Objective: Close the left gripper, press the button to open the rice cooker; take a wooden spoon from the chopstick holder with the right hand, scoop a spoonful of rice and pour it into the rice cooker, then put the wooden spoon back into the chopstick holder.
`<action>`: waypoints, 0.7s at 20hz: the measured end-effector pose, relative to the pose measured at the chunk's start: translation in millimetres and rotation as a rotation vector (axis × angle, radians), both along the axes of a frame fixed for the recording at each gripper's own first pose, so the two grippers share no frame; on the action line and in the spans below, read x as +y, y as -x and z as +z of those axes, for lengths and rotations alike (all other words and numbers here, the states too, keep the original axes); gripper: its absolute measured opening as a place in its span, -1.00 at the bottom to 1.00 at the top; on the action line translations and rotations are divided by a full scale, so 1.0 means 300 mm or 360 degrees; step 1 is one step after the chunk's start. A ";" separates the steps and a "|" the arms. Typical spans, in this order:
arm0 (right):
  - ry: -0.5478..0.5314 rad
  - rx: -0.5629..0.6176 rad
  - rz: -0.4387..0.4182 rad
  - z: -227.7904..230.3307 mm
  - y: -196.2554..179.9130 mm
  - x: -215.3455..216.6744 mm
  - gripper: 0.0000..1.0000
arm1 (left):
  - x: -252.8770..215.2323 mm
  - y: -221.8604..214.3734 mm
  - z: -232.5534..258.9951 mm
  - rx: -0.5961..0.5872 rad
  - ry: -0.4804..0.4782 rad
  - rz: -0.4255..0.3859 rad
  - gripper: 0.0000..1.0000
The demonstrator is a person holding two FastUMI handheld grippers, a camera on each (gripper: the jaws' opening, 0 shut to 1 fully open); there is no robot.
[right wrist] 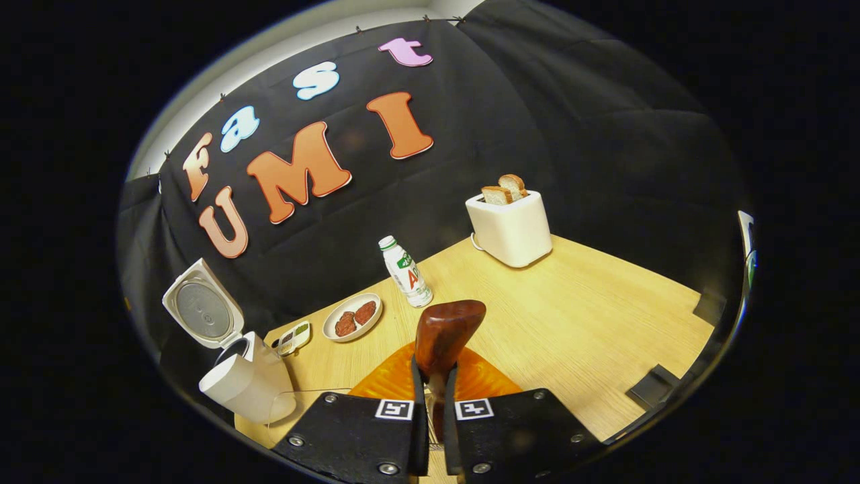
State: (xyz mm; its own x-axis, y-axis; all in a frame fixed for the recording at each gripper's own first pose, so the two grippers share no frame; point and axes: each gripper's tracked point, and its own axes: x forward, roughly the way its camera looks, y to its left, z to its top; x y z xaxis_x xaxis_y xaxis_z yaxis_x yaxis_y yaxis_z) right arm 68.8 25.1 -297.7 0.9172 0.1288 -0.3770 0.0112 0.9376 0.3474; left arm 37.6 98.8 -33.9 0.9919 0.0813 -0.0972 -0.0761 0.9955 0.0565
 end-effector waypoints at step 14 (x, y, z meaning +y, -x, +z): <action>0.0251 0.0083 -0.0196 0.063 0.004 -0.159 0.90 | -0.022 -0.055 0.024 -0.0011 0.0082 -0.0028 1.00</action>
State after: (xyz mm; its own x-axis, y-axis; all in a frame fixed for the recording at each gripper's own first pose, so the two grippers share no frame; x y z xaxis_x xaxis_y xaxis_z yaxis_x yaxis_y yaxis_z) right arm 67.5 -22.6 -278.8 0.9011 -0.0473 -0.4311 0.1430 0.9708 0.1924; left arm 54.2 92.1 -26.7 0.9938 0.0586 -0.0942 -0.0585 0.9983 0.0044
